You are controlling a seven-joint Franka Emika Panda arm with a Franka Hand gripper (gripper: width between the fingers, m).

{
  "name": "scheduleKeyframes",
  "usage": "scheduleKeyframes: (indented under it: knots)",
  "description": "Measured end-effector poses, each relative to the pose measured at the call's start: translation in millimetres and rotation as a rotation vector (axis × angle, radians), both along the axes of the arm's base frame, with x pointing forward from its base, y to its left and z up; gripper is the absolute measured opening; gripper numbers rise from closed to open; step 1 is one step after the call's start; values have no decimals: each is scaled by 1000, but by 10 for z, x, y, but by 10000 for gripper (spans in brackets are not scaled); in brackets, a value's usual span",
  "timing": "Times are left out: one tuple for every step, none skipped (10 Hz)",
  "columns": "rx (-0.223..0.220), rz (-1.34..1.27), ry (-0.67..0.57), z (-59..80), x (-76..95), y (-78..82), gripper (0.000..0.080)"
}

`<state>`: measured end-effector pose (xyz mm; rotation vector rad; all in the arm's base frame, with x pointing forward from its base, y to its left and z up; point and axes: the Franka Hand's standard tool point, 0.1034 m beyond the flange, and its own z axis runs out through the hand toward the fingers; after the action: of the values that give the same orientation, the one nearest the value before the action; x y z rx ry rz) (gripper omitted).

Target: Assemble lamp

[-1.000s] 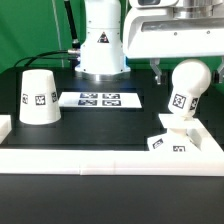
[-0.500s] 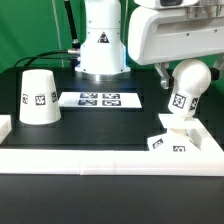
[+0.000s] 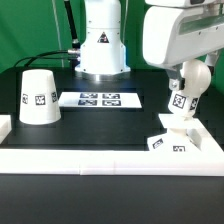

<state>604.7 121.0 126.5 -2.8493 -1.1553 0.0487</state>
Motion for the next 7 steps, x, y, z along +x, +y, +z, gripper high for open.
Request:
scheduleKeyframes:
  knots:
    - [6,82,-15,9,25,-14,698]
    - [8,123,-17,4,26,-43,698]
    - [10,169,-17,-6,20,-67,698]
    - [11,211,-16,-18,10,-88,698]
    - [12,223,-15,-28,3,-95,698]
    - [12,221,-13,-38,0,-95,687]
    - [12,220,-13,-37,1,-98,687]
